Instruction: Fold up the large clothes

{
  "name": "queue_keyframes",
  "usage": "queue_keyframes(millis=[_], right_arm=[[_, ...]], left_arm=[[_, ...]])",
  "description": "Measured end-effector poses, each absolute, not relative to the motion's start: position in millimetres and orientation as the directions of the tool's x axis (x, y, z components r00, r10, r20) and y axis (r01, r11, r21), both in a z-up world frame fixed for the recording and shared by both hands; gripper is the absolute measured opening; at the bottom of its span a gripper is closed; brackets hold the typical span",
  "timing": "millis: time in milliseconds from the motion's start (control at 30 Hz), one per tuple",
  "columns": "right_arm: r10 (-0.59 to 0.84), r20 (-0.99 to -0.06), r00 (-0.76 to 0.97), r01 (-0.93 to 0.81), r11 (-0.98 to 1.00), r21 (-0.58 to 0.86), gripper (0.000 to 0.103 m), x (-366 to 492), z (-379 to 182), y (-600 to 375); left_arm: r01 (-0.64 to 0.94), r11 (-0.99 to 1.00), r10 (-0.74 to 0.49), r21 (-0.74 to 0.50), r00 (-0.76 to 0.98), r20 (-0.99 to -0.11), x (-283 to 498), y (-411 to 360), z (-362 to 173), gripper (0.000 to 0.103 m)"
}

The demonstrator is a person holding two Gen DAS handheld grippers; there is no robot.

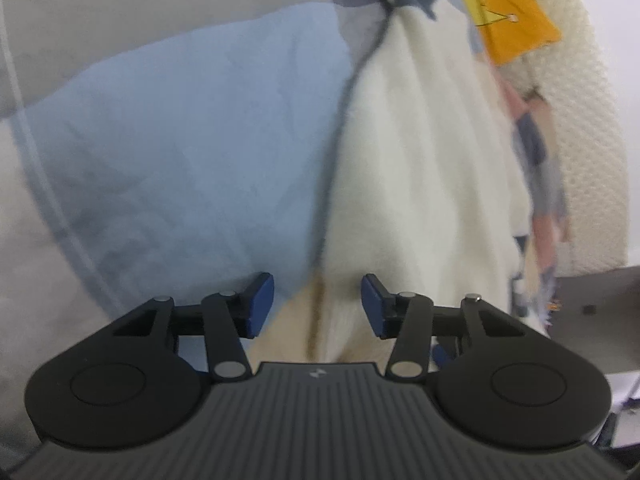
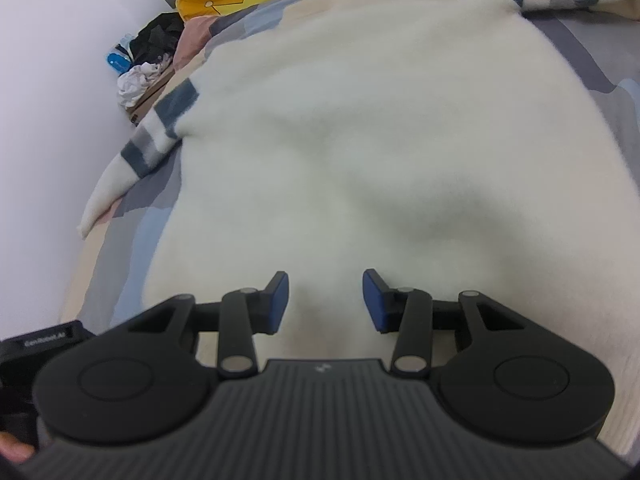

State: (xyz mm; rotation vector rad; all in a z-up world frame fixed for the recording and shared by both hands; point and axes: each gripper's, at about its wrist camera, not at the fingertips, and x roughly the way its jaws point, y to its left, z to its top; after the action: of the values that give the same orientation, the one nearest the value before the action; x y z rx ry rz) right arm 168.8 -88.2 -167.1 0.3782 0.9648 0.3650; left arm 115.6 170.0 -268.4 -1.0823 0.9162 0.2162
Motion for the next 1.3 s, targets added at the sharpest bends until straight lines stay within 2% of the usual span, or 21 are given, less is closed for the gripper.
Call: queue_keyframes(millis=[167, 433, 467, 533, 600, 667, 867, 1067, 1167, 1300], right_arm=[[0.447, -0.722, 0.529, -0.138, 0.884, 0.446, 0.043, 166, -167, -88], [0.422, -0.729, 0.539, -0.159, 0.901, 0.404, 0.044, 166, -169, -78], [0.420, -0.729, 0.540, -0.162, 0.902, 0.400, 0.045, 166, -168, -76], [0.418, -0.730, 0.541, -0.170, 0.904, 0.392, 0.045, 166, -168, -74], [0.416, -0.730, 0.542, -0.177, 0.906, 0.385, 0.045, 167, -168, -71], [0.418, -0.726, 0.545, -0.186, 0.905, 0.382, 0.045, 167, -168, -69], [0.491, -0.685, 0.539, -0.253, 0.870, 0.424, 0.045, 161, -161, -61], [0.587, -0.646, 0.489, -0.391, 0.809, 0.439, 0.045, 147, -153, -41], [0.635, -0.634, 0.441, -0.436, 0.769, 0.467, 0.045, 143, -152, -34], [0.623, -0.681, 0.385, -0.476, 0.766, 0.432, 0.045, 138, -154, -23]], left_arm=[[-0.507, 0.476, -0.331, -0.718, 0.653, -0.681, 119, 163, -277, 0.062], [-0.459, 0.471, -0.358, -0.753, 0.681, -0.639, 123, 149, -290, 0.060], [-0.457, 0.457, -0.366, -0.763, 0.685, -0.630, 122, 149, -292, 0.059], [-0.458, 0.426, -0.387, -0.781, 0.688, -0.614, 122, 149, -297, 0.048], [-0.474, 0.411, -0.392, -0.778, 0.679, -0.621, 121, 150, -302, 0.024], [-0.486, 0.416, -0.385, -0.769, 0.672, -0.633, 119, 151, -302, 0.012], [-0.421, 0.449, -0.348, -0.788, 0.729, -0.589, 99, 161, -268, 0.008], [-0.413, 0.394, -0.332, -0.821, 0.769, -0.546, 75, 188, -229, 0.005], [-0.449, 0.429, -0.305, -0.784, 0.745, -0.593, 67, 198, -215, 0.005], [-0.527, 0.503, -0.270, -0.684, 0.656, -0.704, 66, 200, -212, 0.005]])
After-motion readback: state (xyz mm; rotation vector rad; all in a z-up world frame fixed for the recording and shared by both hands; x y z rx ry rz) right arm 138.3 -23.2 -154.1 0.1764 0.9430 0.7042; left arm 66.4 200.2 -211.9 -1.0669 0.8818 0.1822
